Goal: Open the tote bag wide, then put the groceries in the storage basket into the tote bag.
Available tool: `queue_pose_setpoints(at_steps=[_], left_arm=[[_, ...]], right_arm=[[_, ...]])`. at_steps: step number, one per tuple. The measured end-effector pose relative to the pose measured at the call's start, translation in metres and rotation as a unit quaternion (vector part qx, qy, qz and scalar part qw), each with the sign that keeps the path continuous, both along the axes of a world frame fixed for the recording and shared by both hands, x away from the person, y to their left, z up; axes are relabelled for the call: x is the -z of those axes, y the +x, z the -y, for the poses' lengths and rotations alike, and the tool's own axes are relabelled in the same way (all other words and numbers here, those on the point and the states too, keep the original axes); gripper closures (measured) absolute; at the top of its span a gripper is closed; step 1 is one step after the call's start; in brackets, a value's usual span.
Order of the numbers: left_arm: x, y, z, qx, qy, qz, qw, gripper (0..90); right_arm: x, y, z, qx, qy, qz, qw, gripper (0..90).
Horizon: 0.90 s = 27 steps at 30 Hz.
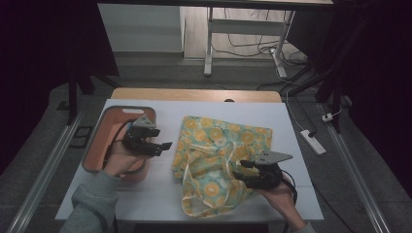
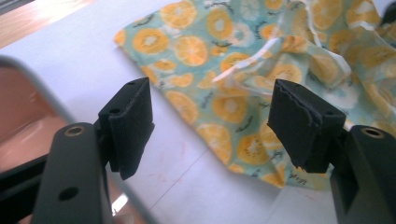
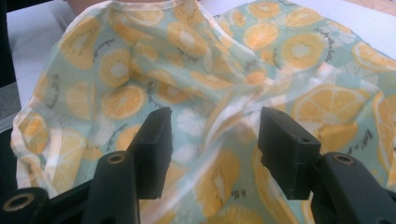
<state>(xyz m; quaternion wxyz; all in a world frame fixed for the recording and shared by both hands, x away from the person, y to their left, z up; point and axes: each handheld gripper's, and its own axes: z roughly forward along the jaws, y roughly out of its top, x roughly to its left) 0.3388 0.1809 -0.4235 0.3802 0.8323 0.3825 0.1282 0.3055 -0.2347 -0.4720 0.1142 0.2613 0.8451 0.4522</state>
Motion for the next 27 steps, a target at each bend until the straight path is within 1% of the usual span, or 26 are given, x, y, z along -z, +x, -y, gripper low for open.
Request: queue_pose_setpoints(at_steps=[2,5,7,9,11,12,13,15,16,18,19,21,23,25,27], left_arm=[[0.0,0.002,-0.007,-0.013,0.007,-0.001,0.9999,30.5],[0.003,0.007,-0.016,-0.025,0.014,-0.01,0.9995,29.9],[0.006,0.01,-0.022,-0.037,0.025,-0.01,0.9989,29.6],[0.009,0.014,-0.028,-0.049,0.045,-0.013,0.9977,29.1],[0.012,0.02,-0.036,-0.065,0.05,-0.021,0.9964,28.3],[0.015,0.023,-0.04,-0.076,0.054,-0.026,0.9953,27.9],[0.017,0.026,-0.044,-0.089,0.062,-0.029,0.9937,27.2],[0.023,0.031,-0.051,-0.117,0.088,-0.032,0.9887,26.1],[0.025,0.034,-0.054,-0.126,0.092,-0.038,0.987,25.1],[0.031,0.038,-0.061,-0.133,0.089,-0.052,0.9857,23.5],[0.034,0.041,-0.064,-0.139,0.092,-0.058,0.9843,23.2],[0.04,0.046,-0.069,-0.157,0.109,-0.068,0.9792,22.4],[0.047,0.052,-0.076,-0.173,0.113,-0.082,0.975,22.2],[0.053,0.058,-0.08,-0.188,0.124,-0.093,0.9698,22.1],[0.06,0.062,-0.084,-0.199,0.126,-0.104,0.9662,22.1]], right_arm=[[0.001,-0.003,0.003,0.0,0.004,0.003,1.0,44.9],[0.002,-0.007,0.006,0.002,0.005,0.003,1.0,44.4],[0.002,-0.008,0.008,0.004,0.005,0.002,1.0,44.3],[0.004,-0.008,0.008,0.004,0.005,0.001,1.0,44.4],[0.005,-0.008,0.008,0.001,0.004,0.0,1.0,44.3],[0.006,-0.008,0.008,0.001,0.002,0.0,1.0,44.3],[0.006,-0.008,0.008,0.001,0.002,0.0,1.0,44.3],[0.006,-0.008,0.008,0.0,0.003,-0.001,1.0,44.2],[0.006,-0.007,0.009,0.0,0.003,-0.001,1.0,44.2],[0.007,-0.007,0.009,0.002,0.002,-0.002,1.0,44.2],[0.007,-0.007,0.009,0.001,0.003,-0.002,1.0,44.2],[0.007,-0.007,0.009,0.001,0.001,0.0,1.0,44.2],[0.007,-0.008,0.009,0.002,0.0,0.001,1.0,44.2],[0.008,-0.008,0.01,0.005,0.0,0.0,1.0,44.2],[0.009,-0.008,0.01,0.005,0.0,-0.003,1.0,44.2]])
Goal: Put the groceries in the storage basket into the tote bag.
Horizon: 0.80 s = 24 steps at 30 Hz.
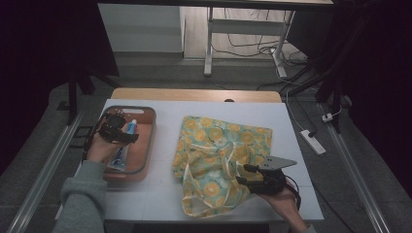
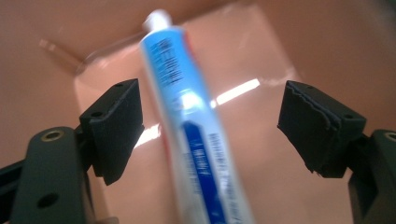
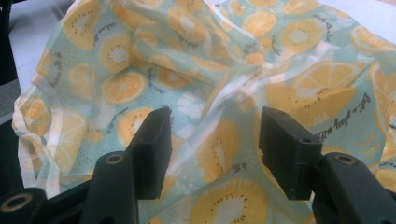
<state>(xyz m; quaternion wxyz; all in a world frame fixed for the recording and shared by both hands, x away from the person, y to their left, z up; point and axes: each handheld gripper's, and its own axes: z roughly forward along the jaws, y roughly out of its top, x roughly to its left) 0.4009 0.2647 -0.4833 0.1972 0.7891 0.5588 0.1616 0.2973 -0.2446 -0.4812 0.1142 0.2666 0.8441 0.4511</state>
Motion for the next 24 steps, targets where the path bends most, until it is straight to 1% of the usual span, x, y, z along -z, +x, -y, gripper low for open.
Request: queue_pose_setpoints(at_steps=[1,4,6,8,12,13,14,15,16,18,20,22,24], left_arm=[[0.003,0.002,-0.001,-0.004,0.004,-0.006,1.0,22.0],[0.01,0.005,-0.003,-0.01,-0.001,-0.017,0.9998,22.2],[0.014,0.007,-0.005,-0.02,0.002,-0.023,0.9995,23.6],[0.018,0.008,-0.007,-0.027,-0.002,-0.03,0.9992,24.9],[0.022,0.009,-0.007,-0.031,-0.007,-0.045,0.9985,33.4],[0.023,0.009,-0.007,-0.031,-0.007,-0.051,0.9982,38.1],[0.024,0.01,-0.007,-0.028,-0.016,-0.06,0.9977,40.3],[0.025,0.01,-0.007,-0.026,-0.02,-0.067,0.9972,44.6],[0.026,0.01,-0.007,-0.028,-0.019,-0.071,0.9969,44.8],[0.027,0.01,-0.007,-0.027,-0.013,-0.078,0.9965,47.2],[0.028,0.01,-0.006,-0.031,0.0,-0.083,0.9961,50.1],[0.028,0.01,-0.006,-0.029,0.006,-0.082,0.9962,53.2],[0.027,0.009,-0.004,-0.026,0.019,-0.078,0.9964,57.0]], right_arm=[[0.0,0.0,0.0,0.0,-0.002,0.0,1.0,44.2],[0.001,0.0,-0.002,-0.003,-0.003,0.0,1.0,44.1],[0.001,0.0,-0.002,-0.004,-0.003,0.0,1.0,44.1],[0.002,0.0,-0.002,-0.004,-0.006,0.0,1.0,43.9],[0.002,0.0,-0.002,-0.002,-0.005,0.0,1.0,44.0],[0.002,0.0,-0.002,-0.003,-0.002,0.0,1.0,44.0],[0.002,0.0,-0.002,-0.002,-0.002,0.0,1.0,43.9],[0.002,0.0,-0.002,-0.002,-0.003,0.001,1.0,44.0],[0.002,0.0,-0.002,-0.003,-0.003,0.001,1.0,44.0],[0.002,-0.001,-0.002,-0.001,-0.004,0.002,1.0,43.9],[0.002,-0.001,-0.001,-0.002,-0.004,0.003,1.0,44.0],[0.001,-0.002,-0.001,-0.002,-0.004,0.003,1.0,43.9],[0.002,-0.002,-0.001,-0.001,-0.004,0.003,1.0,44.0]])
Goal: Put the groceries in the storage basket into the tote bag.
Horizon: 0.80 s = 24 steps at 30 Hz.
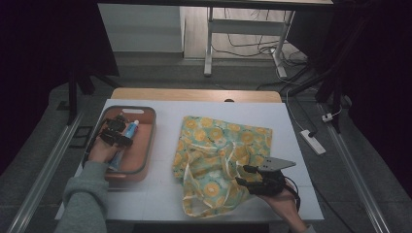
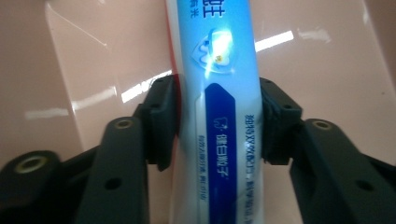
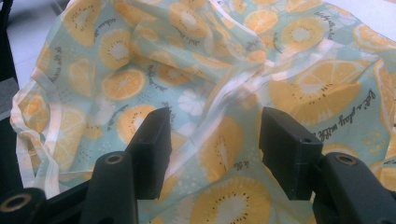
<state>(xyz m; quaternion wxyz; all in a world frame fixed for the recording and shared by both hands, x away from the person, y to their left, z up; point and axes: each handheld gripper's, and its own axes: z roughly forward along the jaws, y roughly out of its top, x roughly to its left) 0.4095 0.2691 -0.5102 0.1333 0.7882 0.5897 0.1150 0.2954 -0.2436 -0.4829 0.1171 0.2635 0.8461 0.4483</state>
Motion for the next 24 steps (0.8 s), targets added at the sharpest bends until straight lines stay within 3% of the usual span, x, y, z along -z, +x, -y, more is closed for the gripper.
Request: queue_pose_setpoints(at_steps=[4,5,11,15,17,20,24], left_arm=[[-0.002,-0.001,0.0,-0.004,0.027,0.004,0.9996,68.8],[-0.001,-0.001,-0.002,-0.006,0.02,0.004,0.9998,72.6],[-0.005,-0.003,-0.012,-0.005,-0.003,0.014,0.9999,74.6],[-0.022,-0.01,-0.017,-0.001,-0.029,0.051,0.9983,74.8],[-0.037,-0.015,-0.017,0.005,-0.045,0.079,0.9959,74.9],[-0.061,-0.026,-0.016,0.023,-0.075,0.12,0.9897,74.9],[-0.09,-0.042,-0.005,0.057,-0.073,0.157,0.9833,75.0]], right_arm=[[0.0,-0.001,-0.001,0.0,-0.002,0.002,1.0,44.0],[0.0,-0.001,-0.001,0.0,-0.002,0.002,1.0,44.0],[0.001,0.0,0.0,0.001,-0.003,0.002,1.0,43.9],[0.001,0.0,0.0,0.001,-0.001,0.002,1.0,43.9],[0.001,0.001,0.001,0.002,-0.001,0.003,1.0,43.9],[0.002,0.001,0.001,0.004,-0.001,0.002,1.0,43.9],[0.001,0.0,0.001,0.005,-0.002,0.005,1.0,43.8]])
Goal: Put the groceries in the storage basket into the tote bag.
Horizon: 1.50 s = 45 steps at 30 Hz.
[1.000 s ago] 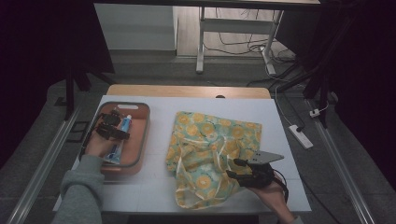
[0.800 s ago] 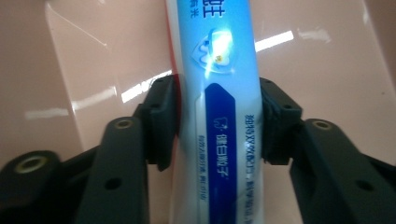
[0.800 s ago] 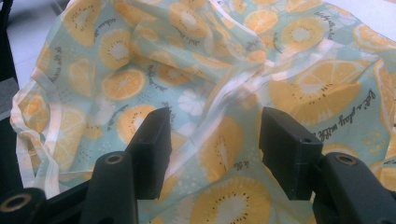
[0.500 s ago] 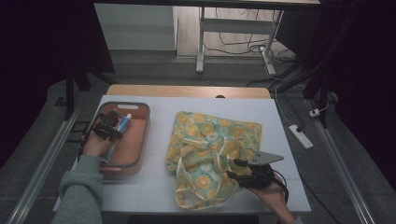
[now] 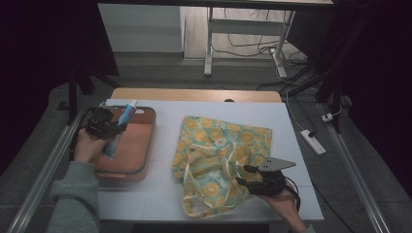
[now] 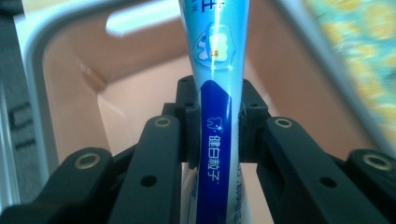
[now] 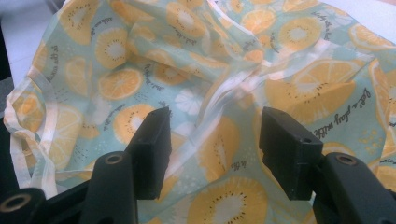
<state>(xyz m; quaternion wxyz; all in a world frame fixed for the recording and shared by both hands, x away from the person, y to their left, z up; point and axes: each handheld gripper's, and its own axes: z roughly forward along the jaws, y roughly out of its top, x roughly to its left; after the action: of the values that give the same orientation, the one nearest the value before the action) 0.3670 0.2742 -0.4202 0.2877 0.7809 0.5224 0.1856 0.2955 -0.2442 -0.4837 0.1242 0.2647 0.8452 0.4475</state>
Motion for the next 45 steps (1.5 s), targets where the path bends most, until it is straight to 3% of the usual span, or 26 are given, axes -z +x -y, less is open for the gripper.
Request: queue_pose_setpoints(at_steps=[3,6,8,11,16,21,26,35,41,43,45], left_arm=[[-0.015,-0.01,0.008,0.028,-0.026,0.027,0.9989,75.1],[-0.025,-0.017,0.016,0.06,-0.054,0.045,0.9957,75.2],[-0.031,-0.021,0.023,0.085,-0.072,0.046,0.9927,75.2],[-0.039,-0.028,0.036,0.128,-0.093,0.055,0.9859,75.2],[-0.049,-0.037,0.063,0.172,-0.096,0.07,0.978,75.1],[-0.053,-0.041,0.095,0.215,-0.107,0.074,0.9681,75.1],[-0.053,-0.043,0.129,0.261,-0.113,0.071,0.9562,75.1],[-0.041,-0.035,0.204,0.329,-0.12,0.053,0.9353,75.1],[-0.028,-0.025,0.245,0.345,-0.131,0.043,0.9283,75.0],[-0.023,-0.023,0.254,0.348,-0.133,0.039,0.9271,75.0],[-0.018,-0.021,0.258,0.346,-0.134,0.038,0.928,75.0]], right_arm=[[0.0,0.0,0.0,0.001,0.0,0.0,1.0,43.7],[-0.001,-0.001,0.002,0.004,0.0,0.002,1.0,43.4],[-0.002,-0.001,0.003,0.007,0.001,0.004,1.0,43.4],[-0.003,0.0,0.005,0.009,0.005,0.005,0.9999,43.4],[-0.005,0.003,0.008,0.02,0.006,0.006,0.9998,43.3],[-0.008,0.001,0.007,0.027,0.002,0.018,0.9995,43.1],[-0.009,0.001,0.009,0.03,0.005,0.019,0.9994,43.1],[-0.008,0.002,0.009,0.031,0.005,0.014,0.9994,43.1],[-0.016,-0.004,0.004,0.022,0.007,0.016,0.9996,43.6],[-0.019,-0.008,-0.004,0.007,0.006,0.012,0.9999,43.7],[-0.018,-0.012,-0.013,-0.006,-0.004,0.01,0.9999,43.8]])
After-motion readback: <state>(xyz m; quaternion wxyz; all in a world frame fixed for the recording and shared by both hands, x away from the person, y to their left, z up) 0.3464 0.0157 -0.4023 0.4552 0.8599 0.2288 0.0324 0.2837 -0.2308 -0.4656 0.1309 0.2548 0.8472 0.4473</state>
